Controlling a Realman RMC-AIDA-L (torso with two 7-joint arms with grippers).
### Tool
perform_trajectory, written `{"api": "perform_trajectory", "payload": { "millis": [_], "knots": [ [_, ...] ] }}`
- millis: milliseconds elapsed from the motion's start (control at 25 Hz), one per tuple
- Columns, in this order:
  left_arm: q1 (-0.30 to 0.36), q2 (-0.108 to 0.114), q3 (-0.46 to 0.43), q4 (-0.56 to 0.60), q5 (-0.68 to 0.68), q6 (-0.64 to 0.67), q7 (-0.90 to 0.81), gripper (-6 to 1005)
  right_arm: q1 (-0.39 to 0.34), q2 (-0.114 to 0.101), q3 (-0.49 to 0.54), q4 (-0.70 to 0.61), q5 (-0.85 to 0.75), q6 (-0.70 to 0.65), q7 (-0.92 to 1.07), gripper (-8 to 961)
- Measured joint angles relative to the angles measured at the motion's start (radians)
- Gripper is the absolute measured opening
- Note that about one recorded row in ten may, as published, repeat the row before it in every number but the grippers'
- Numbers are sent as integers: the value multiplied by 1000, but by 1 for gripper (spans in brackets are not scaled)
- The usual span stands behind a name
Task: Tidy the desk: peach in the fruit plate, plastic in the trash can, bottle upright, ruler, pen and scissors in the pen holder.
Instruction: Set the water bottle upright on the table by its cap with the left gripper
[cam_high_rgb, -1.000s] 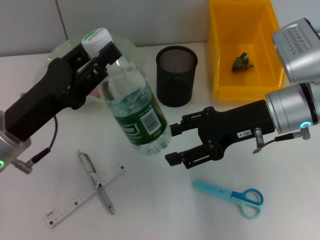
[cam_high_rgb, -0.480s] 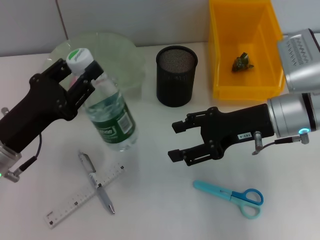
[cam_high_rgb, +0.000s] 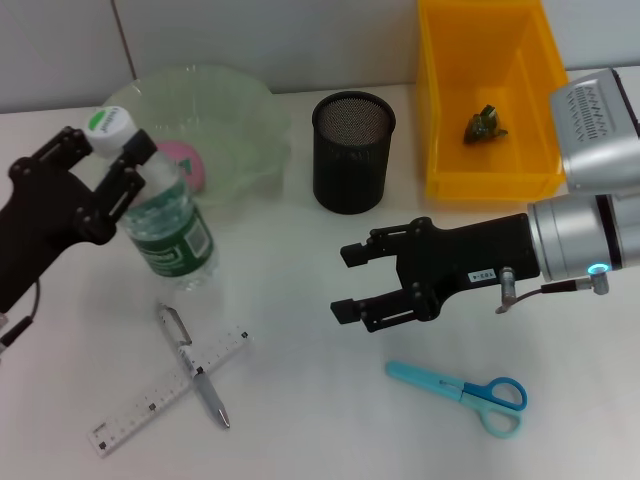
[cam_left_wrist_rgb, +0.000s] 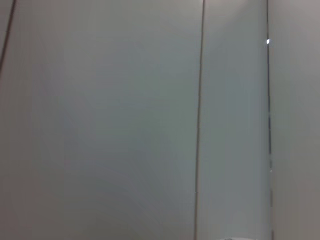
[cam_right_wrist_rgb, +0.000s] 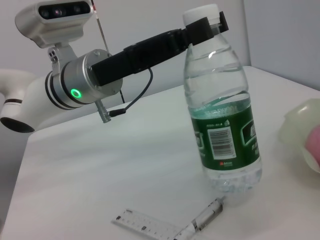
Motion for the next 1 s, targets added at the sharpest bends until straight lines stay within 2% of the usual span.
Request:
{"api": "perform_trajectory", "payload": {
  "millis": [480, 1000],
  "knots": [
    [2, -5, -37, 2, -1, -90, 107, 435, -4, 2, -2, 79, 65, 26, -125, 769],
    [-16, -9, -85, -12, -11, -203, 122, 434, -6, 3, 9, 144, 109, 66, -227, 769]
  ]
}}
